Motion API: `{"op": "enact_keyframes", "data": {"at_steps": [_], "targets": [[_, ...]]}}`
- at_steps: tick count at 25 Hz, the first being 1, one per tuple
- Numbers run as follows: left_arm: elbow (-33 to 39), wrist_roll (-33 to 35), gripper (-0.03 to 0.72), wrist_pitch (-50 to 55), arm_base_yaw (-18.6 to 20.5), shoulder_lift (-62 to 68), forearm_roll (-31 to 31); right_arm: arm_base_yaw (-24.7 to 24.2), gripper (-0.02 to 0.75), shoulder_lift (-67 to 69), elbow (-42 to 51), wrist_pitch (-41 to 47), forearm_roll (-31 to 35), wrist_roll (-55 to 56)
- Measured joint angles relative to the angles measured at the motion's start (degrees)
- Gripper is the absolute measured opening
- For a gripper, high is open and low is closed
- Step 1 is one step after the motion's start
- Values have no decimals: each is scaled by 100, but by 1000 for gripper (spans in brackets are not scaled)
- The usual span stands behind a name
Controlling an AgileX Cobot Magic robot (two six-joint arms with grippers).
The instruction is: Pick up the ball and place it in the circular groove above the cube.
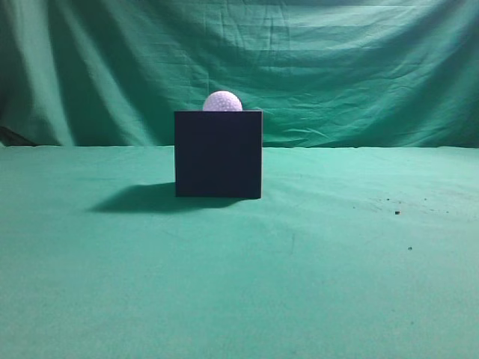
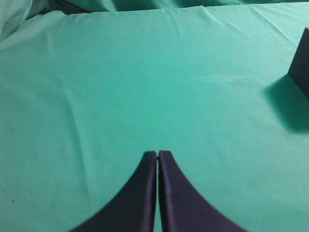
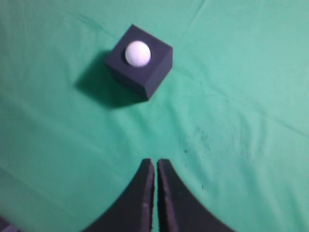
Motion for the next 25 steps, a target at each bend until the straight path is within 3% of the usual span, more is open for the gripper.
{"op": "enact_keyframes", "data": {"at_steps": [14,19,25], "targets": [[0,0,0,0,0,0,0,0,0,-3826,2994,-787,-16,0],[0,0,0,0,0,0,0,0,0,-4539,3310,-269,20,108],[0,0,0,0,0,0,0,0,0,-4711,3432,-647,-215,131]]}}
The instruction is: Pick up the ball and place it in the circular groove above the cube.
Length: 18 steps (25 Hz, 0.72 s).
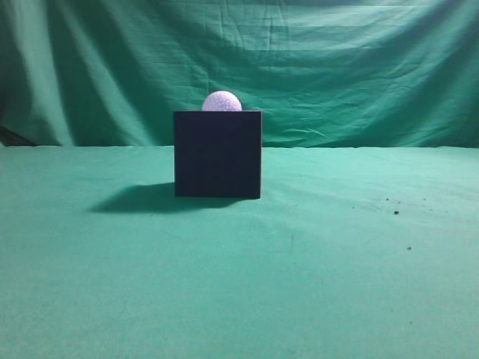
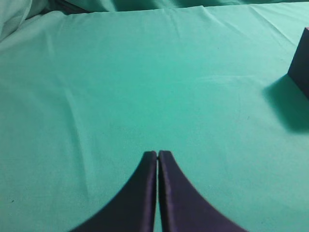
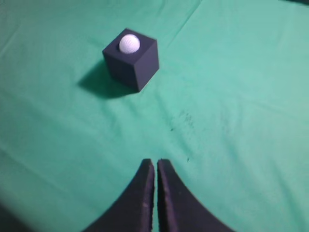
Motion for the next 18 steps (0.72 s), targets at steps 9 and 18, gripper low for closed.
{"op": "enact_keyframes", "data": {"at_steps": [9,18], "targets": [[0,0,0,0,0,0,0,-1218,0,-759,1984,-2675,-183,-335],[0,0,0,0,0,0,0,-2998,0,-2242,4366,-4792,432,-339]]}}
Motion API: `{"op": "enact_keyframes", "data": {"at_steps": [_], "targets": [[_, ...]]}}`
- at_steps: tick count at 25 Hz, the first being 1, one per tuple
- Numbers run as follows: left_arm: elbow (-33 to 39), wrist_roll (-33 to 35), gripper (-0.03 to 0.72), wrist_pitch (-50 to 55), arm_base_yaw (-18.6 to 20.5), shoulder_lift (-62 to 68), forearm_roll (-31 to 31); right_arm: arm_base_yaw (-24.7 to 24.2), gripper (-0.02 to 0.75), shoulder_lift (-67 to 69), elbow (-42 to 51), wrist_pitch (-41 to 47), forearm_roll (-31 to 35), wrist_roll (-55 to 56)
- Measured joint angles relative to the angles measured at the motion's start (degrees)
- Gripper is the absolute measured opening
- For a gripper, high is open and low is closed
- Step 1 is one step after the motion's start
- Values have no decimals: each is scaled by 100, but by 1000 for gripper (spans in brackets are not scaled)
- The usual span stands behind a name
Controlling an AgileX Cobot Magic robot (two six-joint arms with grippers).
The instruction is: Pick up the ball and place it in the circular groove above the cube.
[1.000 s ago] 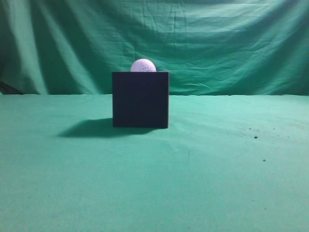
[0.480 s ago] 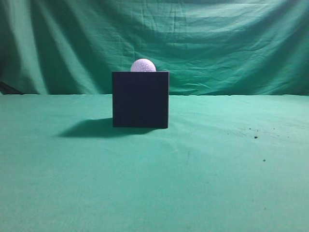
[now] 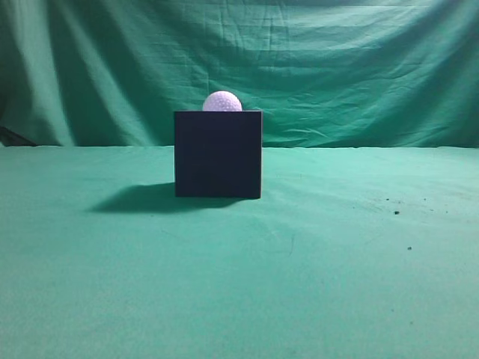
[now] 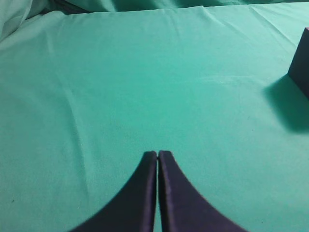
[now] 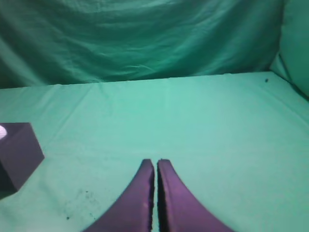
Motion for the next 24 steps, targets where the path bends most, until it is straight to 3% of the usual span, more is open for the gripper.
{"op": "enact_keyframes", "data": {"at_steps": [5,12,14,15,24], "targets": [[0,0,0,0,0,0,0,-390,0,-209,609,-51,184,0],[0,0,0,0,0,0,0,-403,0,-209,622,444,179,-159],[0,0,0,0,0,0,0,-411,0,-209,622,494,188,-170],[0,0,0,0,0,0,0,-411,49,-209,625,491,213,-170],[0,0,0,0,0,0,0,-411,49,-209,625,491,262,-170]]}}
